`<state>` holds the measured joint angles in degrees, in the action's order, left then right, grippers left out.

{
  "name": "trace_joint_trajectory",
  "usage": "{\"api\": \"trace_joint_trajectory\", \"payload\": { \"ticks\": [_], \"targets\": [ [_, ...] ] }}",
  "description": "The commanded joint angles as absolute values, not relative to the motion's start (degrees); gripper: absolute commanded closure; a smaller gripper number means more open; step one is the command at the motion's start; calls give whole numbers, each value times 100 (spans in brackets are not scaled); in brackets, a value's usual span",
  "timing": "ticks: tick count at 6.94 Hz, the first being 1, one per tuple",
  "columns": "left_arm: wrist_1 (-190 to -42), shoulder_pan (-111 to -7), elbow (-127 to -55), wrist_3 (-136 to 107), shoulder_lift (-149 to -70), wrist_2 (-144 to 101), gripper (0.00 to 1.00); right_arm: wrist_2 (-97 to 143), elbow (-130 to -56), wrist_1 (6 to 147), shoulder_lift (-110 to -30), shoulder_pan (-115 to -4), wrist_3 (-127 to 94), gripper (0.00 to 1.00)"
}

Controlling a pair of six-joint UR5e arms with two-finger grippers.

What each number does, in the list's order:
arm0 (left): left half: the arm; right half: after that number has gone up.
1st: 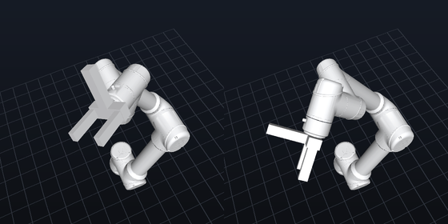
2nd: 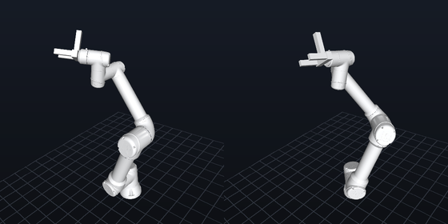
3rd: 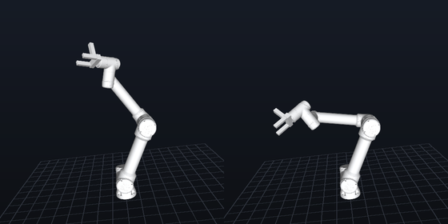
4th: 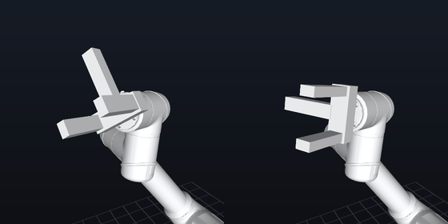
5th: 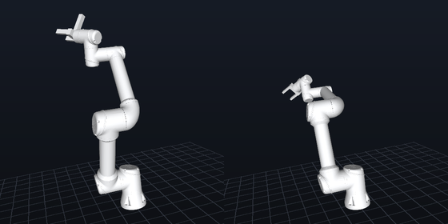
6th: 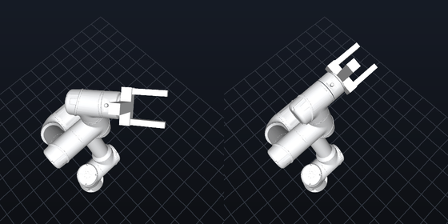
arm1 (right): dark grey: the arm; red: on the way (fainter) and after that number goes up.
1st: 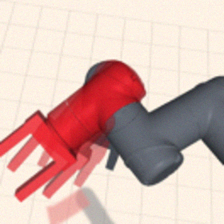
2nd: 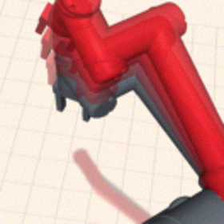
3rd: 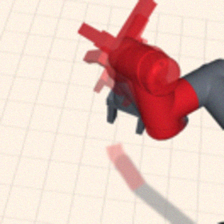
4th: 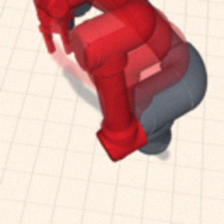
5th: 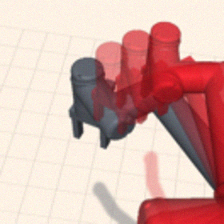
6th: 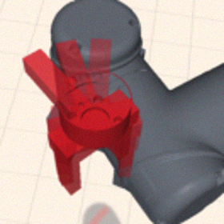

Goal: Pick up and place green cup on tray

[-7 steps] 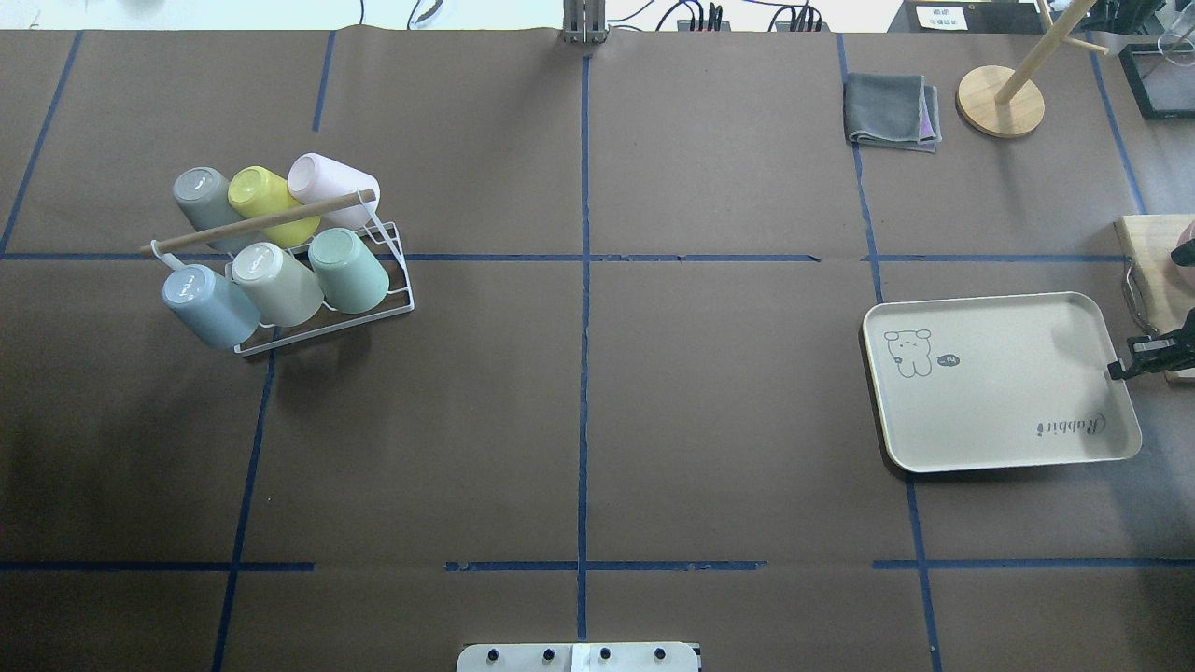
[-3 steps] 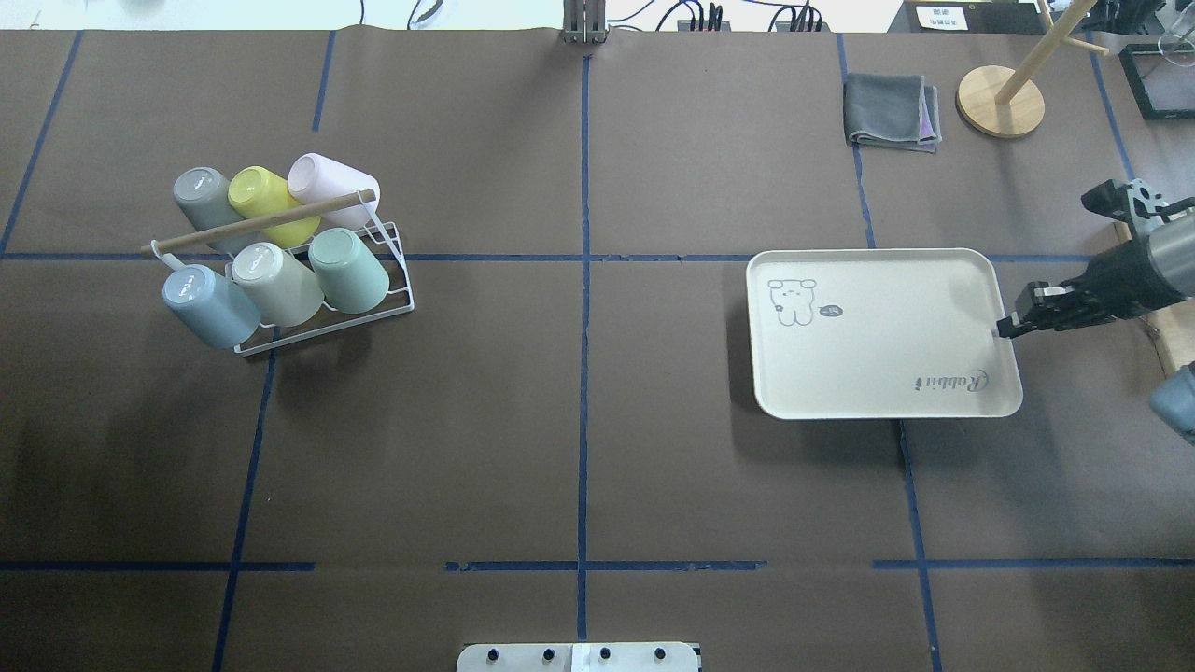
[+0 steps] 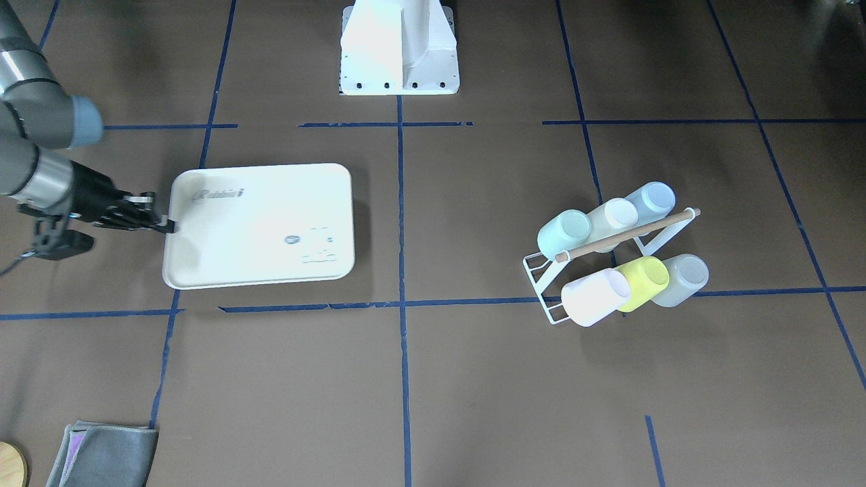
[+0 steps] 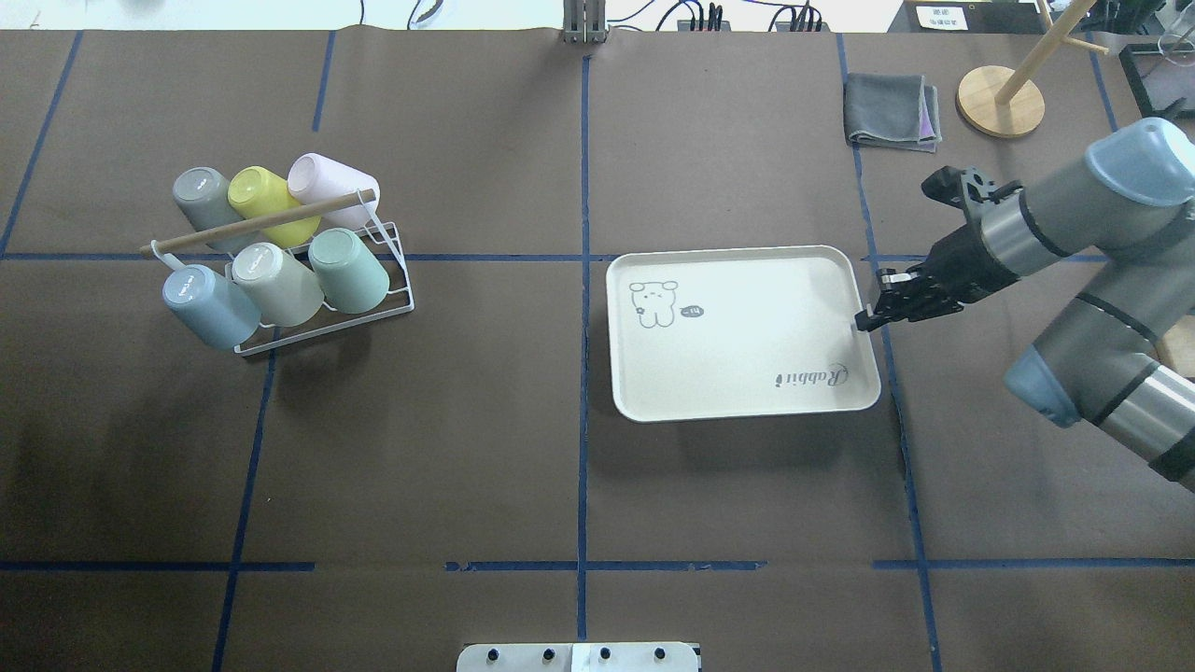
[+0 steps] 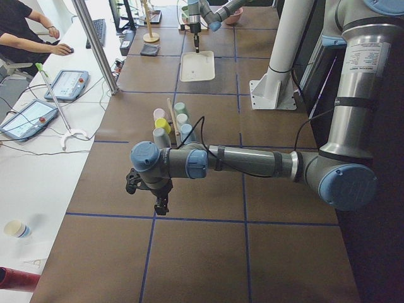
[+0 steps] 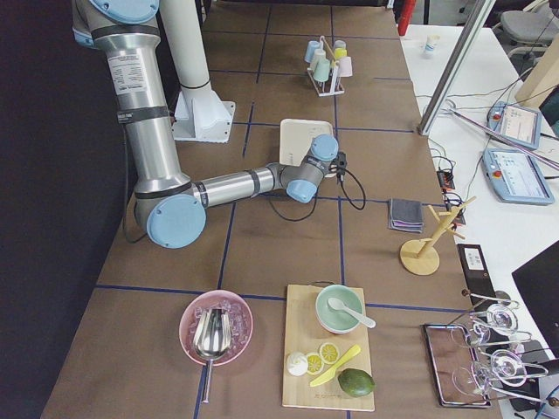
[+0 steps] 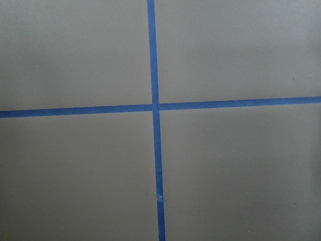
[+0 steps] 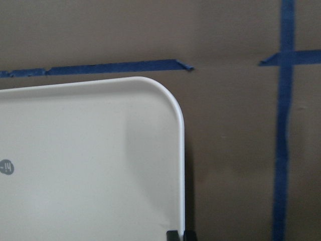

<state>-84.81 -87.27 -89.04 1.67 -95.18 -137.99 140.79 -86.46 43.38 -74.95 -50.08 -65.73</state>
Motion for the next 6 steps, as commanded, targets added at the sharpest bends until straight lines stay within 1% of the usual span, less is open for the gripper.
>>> {"api": "trace_joint_trajectory", "payload": {
  "ticks": [1,3,6],
  "targets": [
    [-8481,-8728,-8903,167,-9519,-13799,0,13425,-8412,4351,-6778,-4293,-7204,100],
    [-8481,-8728,-8903,167,-9519,-13799,0,12897,-8411,4648,-6365,-3878,-7767,100],
    [-8481,-8728,-8912,167,-9519,-13799,0,12315,-8481,4641,-6346,-3516,-8305,100]
  ]
}}
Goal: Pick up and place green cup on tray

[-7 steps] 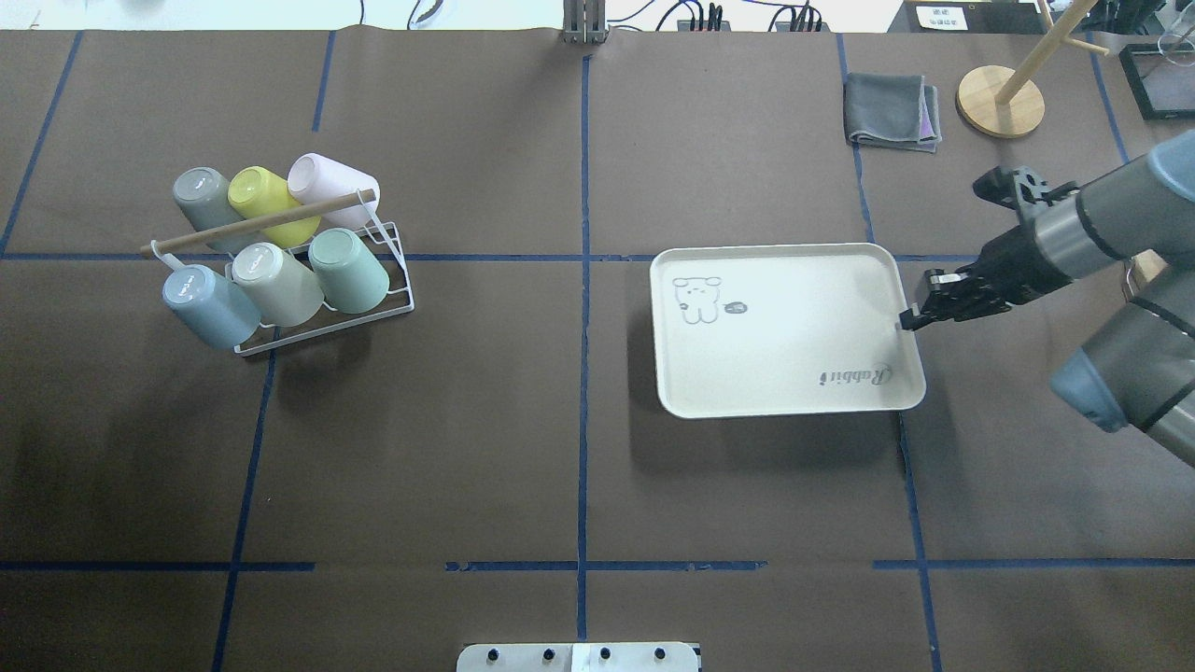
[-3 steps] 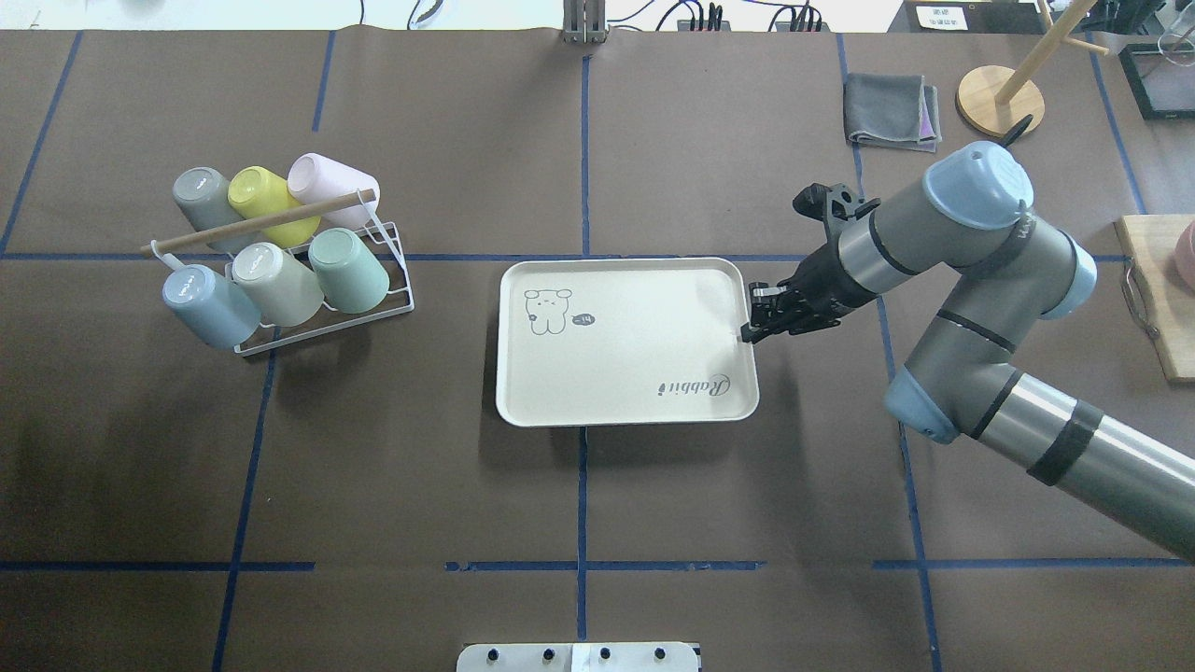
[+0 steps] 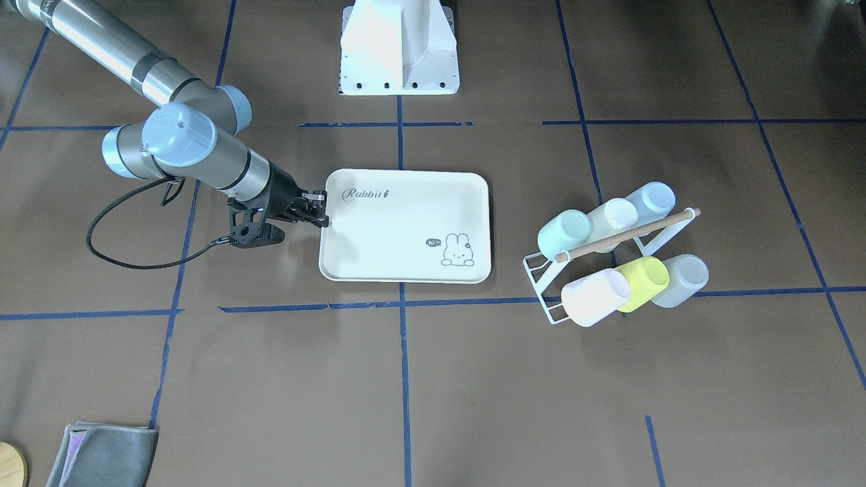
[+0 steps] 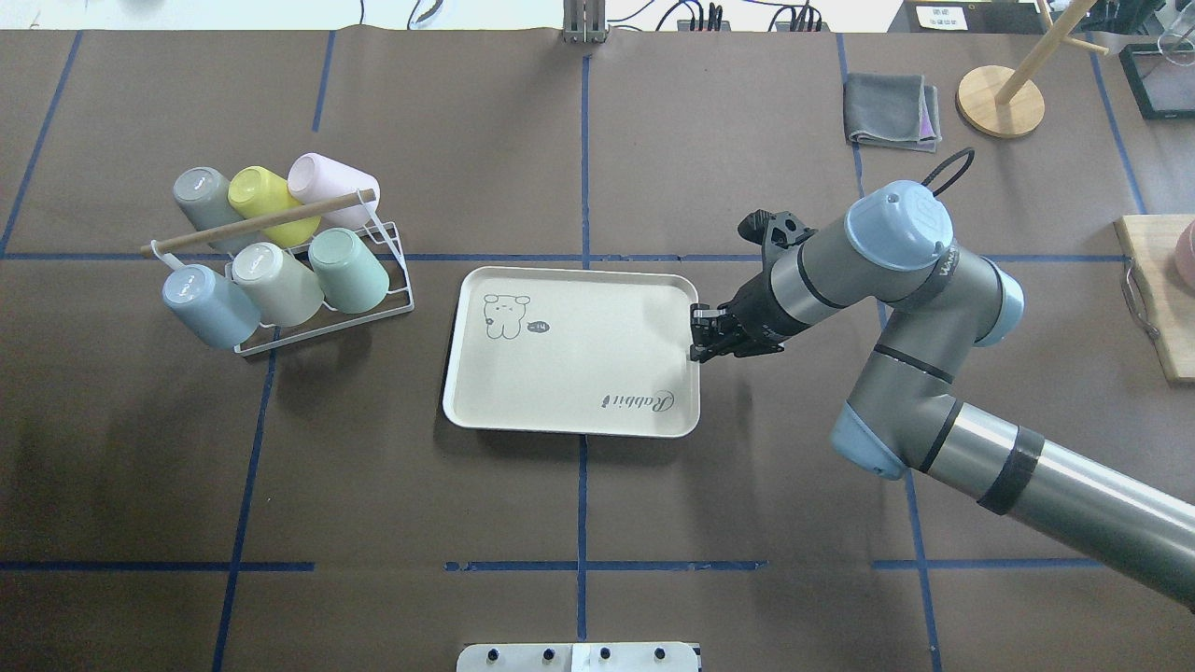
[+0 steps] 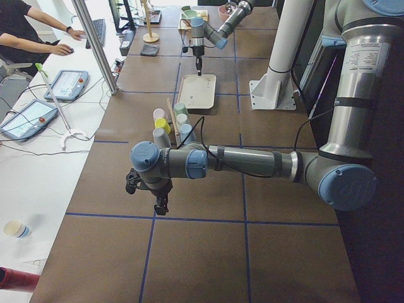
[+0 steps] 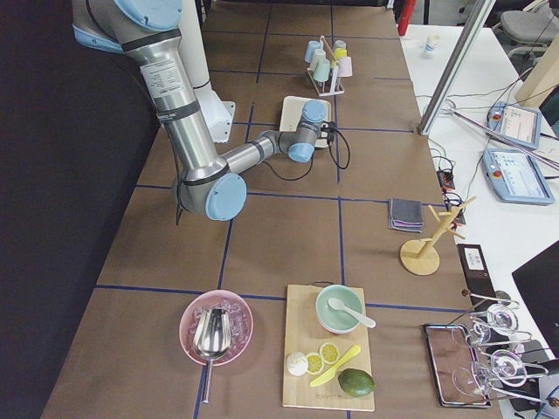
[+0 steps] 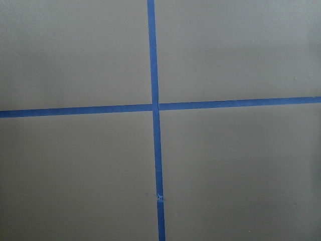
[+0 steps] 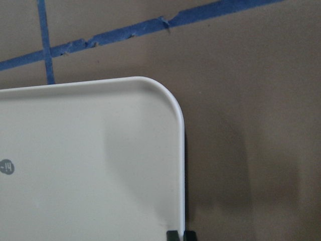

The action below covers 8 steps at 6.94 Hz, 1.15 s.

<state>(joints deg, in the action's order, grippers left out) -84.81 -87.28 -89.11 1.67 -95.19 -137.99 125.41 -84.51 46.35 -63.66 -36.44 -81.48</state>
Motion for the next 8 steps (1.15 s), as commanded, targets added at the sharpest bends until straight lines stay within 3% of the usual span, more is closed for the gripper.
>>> {"api": "trace_joint_trajectory", "payload": {
  "ticks": [1,2,5,8],
  "targets": [
    [-8490,-8728,-8921,176,-9519,-13808,0,12313,-8481,4649,-6346,-3516,-8297,77],
    [-8490,-8719,-8947,158,-9536,-13799,0,12313,-8490,4649,-6337,-3516,-8297,1],
    [-8771,-8176,-9568,-123,-9536,-13790,0,12549,-8902,4667,-6433,-3803,-8297,0],
    [-8745,-7042,-10954,-876,-9773,-13589,0,13113,-8965,4658,-6750,-4473,-8253,0]
  ]
}}
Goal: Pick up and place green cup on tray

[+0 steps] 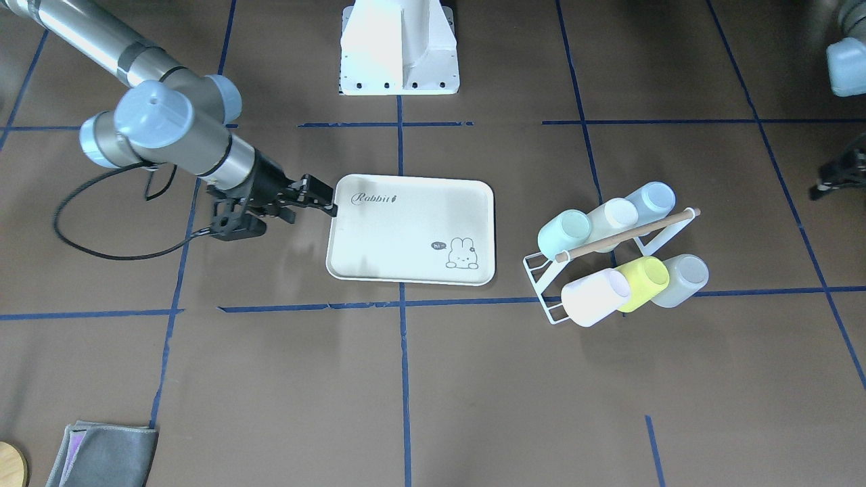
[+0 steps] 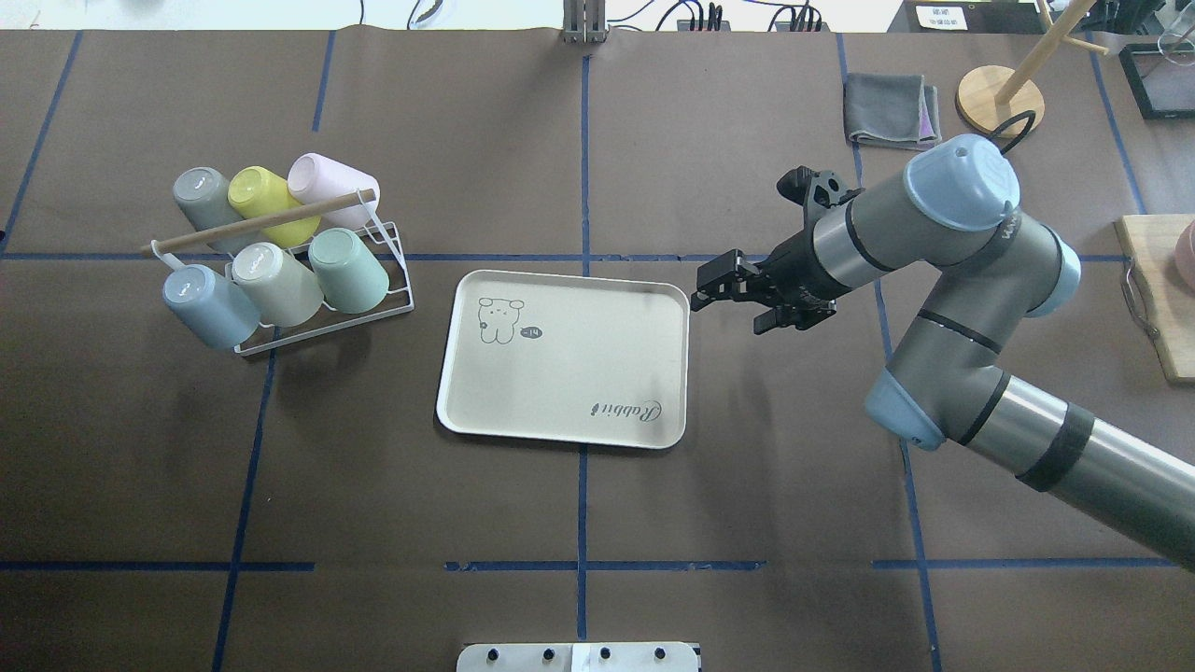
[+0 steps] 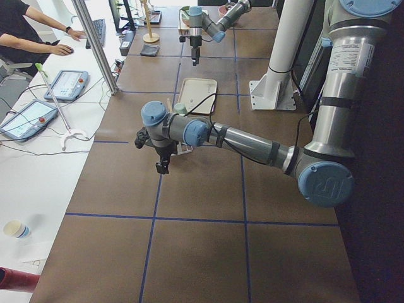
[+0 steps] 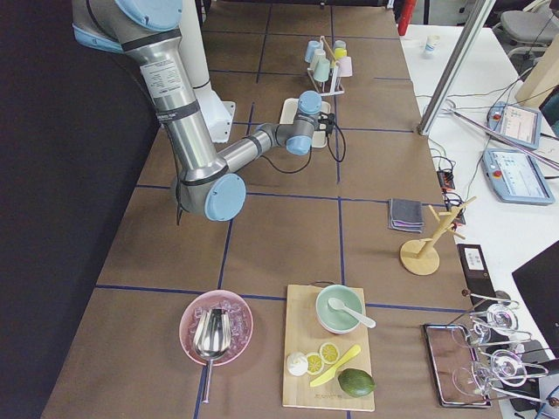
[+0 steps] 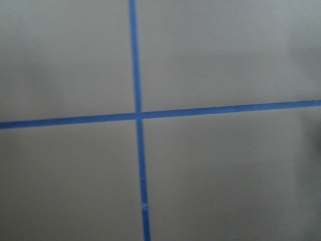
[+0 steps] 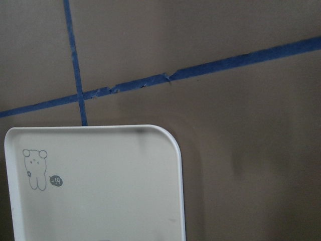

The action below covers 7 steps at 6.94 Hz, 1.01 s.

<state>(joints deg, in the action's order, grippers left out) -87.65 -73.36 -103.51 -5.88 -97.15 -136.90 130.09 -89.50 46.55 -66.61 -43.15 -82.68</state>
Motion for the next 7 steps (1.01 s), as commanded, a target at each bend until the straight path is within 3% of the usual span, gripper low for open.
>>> {"api": "trace_joint_trajectory", "payload": {
  "ticks": [1,5,7],
  "targets": [
    [-8702,-6509,-11517,-957,-9782,-13083,0,13113,-8965,4650,-6759,-4482,-8262,0],
    [-8561,-4663,-11681,-940,-10886,-11644,0,13078,-8956,4649,-6811,-4482,-8262,0],
    [-7224,-4291,-11873,-888,-11633,-10113,0,13069,-8956,4649,-6846,-4482,-8262,0]
  ]
}}
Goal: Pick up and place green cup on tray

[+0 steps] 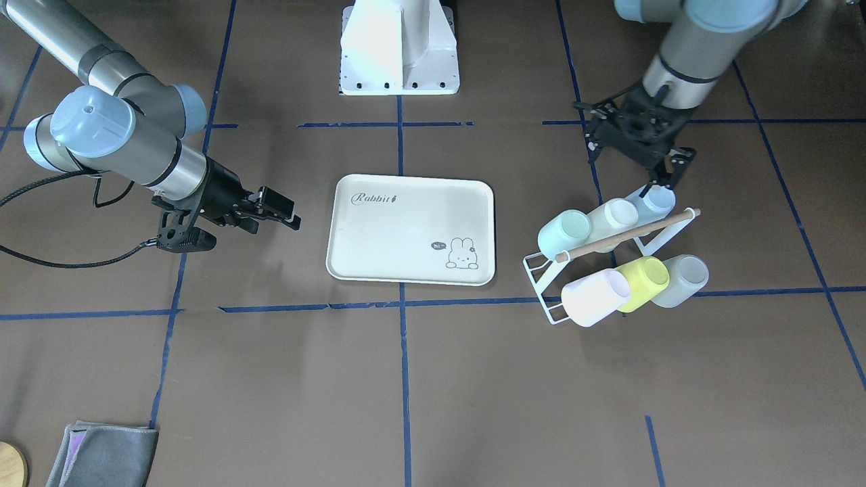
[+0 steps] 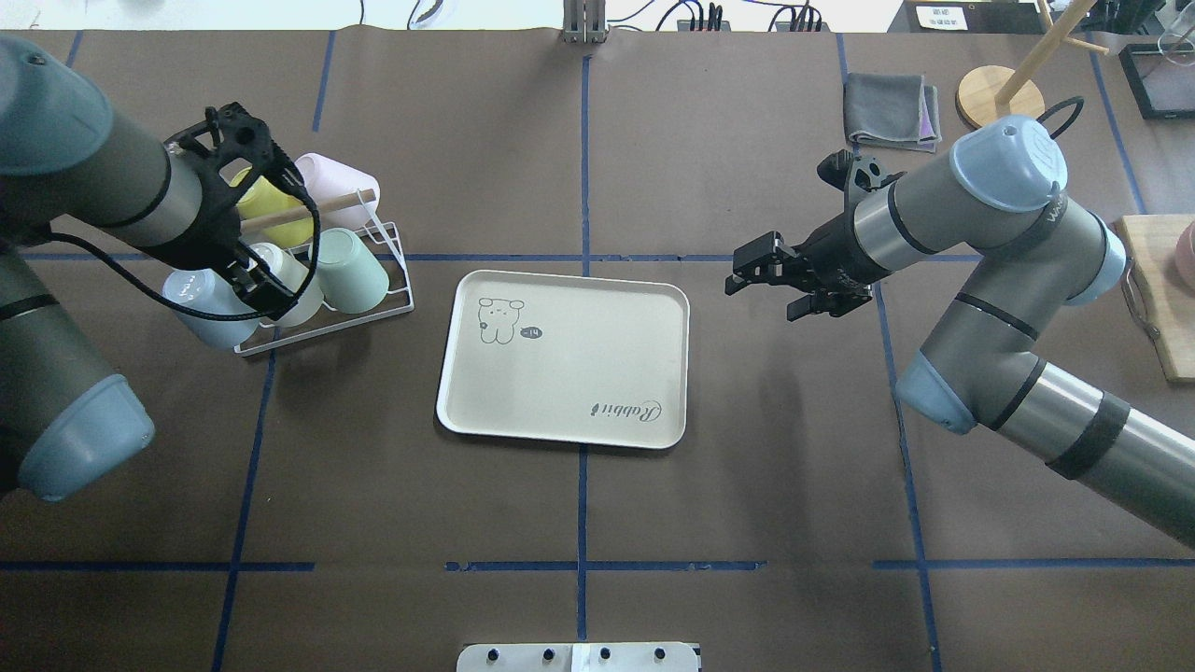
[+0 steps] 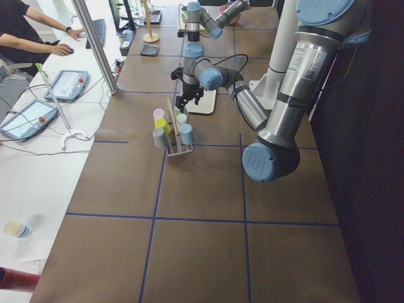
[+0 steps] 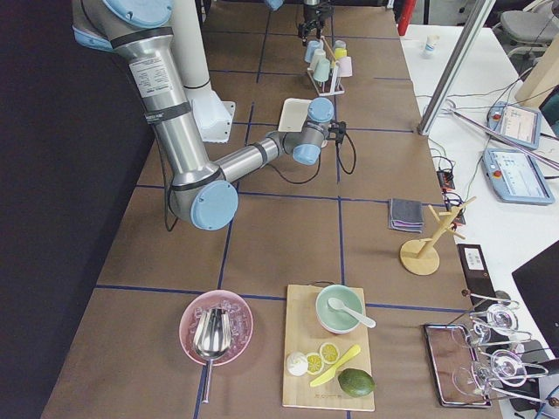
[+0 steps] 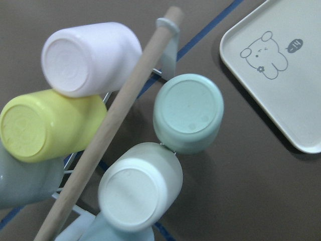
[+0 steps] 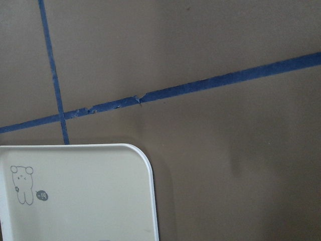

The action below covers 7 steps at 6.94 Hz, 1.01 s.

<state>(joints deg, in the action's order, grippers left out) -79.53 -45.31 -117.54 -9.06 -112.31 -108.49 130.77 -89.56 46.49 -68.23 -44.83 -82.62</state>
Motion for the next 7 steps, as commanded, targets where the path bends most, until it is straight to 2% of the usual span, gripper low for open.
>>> {"api": "trace_joint_trajectory", "payload": {
  "ticks": [1,4,7],
  "targets": [
    [-6850,-3802,-12118,-896,-11671,-9577,0,13069,-8965,4649,-6847,-4474,-8270,0],
    [-6759,-3176,-12138,-888,-11777,-8706,0,13061,-8956,4649,-6847,-4474,-8279,0],
    [-6148,-2269,-12033,776,-12004,-6683,0,13078,-8956,4649,-6855,-4482,-8288,0]
  ]
}}
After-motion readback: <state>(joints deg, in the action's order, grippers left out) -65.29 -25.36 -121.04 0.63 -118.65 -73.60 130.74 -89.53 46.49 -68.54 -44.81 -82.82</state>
